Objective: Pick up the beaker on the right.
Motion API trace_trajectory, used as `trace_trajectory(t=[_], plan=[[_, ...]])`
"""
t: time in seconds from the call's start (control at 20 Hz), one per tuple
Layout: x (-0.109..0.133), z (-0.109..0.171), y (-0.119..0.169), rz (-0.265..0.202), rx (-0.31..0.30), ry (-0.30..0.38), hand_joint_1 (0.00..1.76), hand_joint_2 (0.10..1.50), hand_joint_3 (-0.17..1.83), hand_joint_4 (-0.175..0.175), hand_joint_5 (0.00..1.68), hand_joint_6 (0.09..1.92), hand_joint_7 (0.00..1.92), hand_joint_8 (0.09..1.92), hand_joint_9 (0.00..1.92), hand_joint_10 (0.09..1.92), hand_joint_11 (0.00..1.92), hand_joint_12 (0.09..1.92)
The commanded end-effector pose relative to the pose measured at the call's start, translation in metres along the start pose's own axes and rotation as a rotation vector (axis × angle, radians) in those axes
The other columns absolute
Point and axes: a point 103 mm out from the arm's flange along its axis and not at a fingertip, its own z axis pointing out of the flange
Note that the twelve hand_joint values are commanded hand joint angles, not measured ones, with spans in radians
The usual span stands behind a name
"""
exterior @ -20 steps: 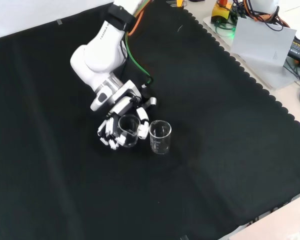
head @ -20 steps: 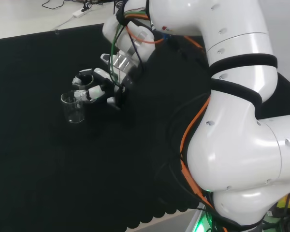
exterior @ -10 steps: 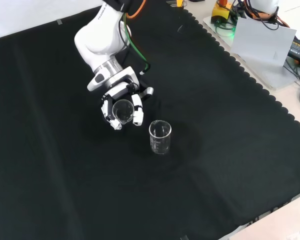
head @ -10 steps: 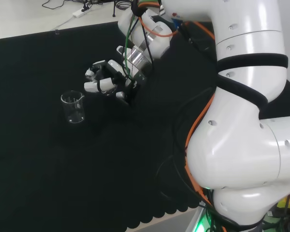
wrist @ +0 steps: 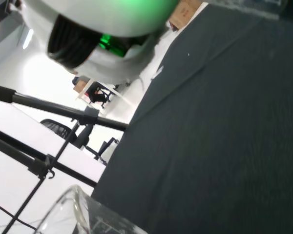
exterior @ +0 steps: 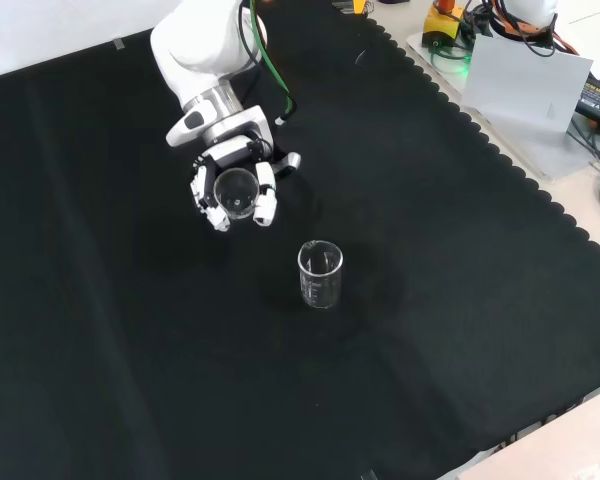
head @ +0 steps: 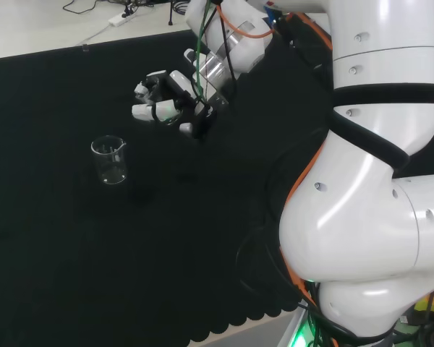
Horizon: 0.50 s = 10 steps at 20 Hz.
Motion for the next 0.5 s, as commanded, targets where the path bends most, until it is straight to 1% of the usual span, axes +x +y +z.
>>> trace_trajectory(t=[0.05,0.2,0.5], plan=[[0.014,-0.002,0.0,-0.025,0.014,0.007,1.11,0.69,0.63,0.175,1.22,0.75,1.76,0.47,1.77,0.36,1.48,0.69],[0.017,-0.013,-0.005,-0.03,0.014,0.028,1.11,0.68,0.65,0.175,1.23,0.76,1.76,0.47,1.77,0.36,1.48,0.69],[0.026,-0.019,-0.006,-0.037,0.011,0.086,1.11,0.68,0.67,0.175,1.22,0.77,1.75,0.47,1.76,0.35,1.45,0.69]])
